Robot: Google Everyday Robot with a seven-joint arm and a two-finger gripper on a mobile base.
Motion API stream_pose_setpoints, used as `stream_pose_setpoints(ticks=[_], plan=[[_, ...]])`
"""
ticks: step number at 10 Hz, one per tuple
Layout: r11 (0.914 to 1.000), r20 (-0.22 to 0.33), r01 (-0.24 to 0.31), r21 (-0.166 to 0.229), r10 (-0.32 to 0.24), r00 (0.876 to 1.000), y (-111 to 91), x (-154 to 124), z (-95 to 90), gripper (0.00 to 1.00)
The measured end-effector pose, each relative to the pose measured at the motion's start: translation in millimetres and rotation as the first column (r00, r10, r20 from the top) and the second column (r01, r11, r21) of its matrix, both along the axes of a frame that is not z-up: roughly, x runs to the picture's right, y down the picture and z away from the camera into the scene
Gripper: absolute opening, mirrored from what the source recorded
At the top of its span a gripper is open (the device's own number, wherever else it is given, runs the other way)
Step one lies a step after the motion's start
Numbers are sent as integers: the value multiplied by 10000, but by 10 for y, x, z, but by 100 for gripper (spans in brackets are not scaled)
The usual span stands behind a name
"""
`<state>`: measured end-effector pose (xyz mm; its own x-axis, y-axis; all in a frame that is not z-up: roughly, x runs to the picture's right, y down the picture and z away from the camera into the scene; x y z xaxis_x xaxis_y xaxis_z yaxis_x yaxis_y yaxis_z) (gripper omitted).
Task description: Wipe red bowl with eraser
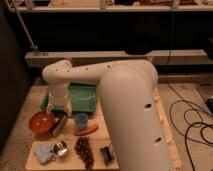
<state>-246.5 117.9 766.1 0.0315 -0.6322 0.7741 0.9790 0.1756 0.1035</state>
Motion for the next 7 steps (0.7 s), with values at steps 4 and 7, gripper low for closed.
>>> stream_pose_setpoints(ticks=[4, 7], plan=[[9999, -669, -157, -66, 153, 9976, 67, 147, 169, 66], [9996, -831, -243, -123, 232, 9963, 106, 210, 246, 66]])
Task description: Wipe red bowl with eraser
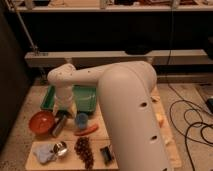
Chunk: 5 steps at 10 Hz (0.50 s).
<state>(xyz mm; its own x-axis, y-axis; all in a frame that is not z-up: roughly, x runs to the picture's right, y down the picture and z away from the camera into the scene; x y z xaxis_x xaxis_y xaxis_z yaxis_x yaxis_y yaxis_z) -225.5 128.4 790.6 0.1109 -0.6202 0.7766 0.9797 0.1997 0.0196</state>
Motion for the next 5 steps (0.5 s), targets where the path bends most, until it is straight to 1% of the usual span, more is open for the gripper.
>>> stream_pose_setpoints(ticks=[3, 5], plan=[[9999, 130, -94, -69, 95, 9999, 33, -7, 51, 66], [9999, 184, -110, -83, 112, 9998, 27, -41, 48, 66]])
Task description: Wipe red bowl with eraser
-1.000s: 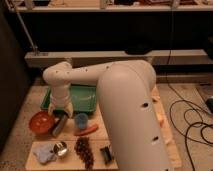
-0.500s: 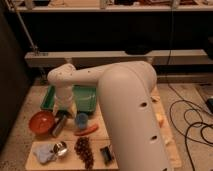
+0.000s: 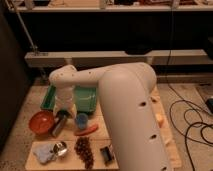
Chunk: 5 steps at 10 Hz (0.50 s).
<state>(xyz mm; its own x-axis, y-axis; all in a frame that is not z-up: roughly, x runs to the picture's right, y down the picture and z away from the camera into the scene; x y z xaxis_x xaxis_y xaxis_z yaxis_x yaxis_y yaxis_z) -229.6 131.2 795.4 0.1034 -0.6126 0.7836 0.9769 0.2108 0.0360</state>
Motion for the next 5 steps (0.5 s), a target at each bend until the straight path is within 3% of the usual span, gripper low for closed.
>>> stream_pose_setpoints(ticks=[5], plan=[[10000, 45, -13, -58, 13, 10000, -13, -64, -21, 66]])
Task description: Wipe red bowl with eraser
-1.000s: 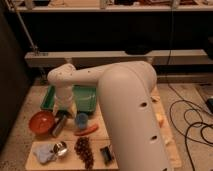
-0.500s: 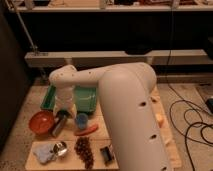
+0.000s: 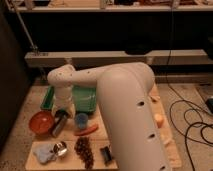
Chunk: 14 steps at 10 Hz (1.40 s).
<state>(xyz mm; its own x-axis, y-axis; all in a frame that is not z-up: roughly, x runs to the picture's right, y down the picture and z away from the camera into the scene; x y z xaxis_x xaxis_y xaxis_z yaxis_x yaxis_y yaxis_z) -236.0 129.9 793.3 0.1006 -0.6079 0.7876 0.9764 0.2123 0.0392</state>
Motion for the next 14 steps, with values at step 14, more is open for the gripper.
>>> stream_pose_setpoints(ticks=[14], plan=[[9996, -177, 265, -121, -267, 9995, 207, -15, 244, 66]])
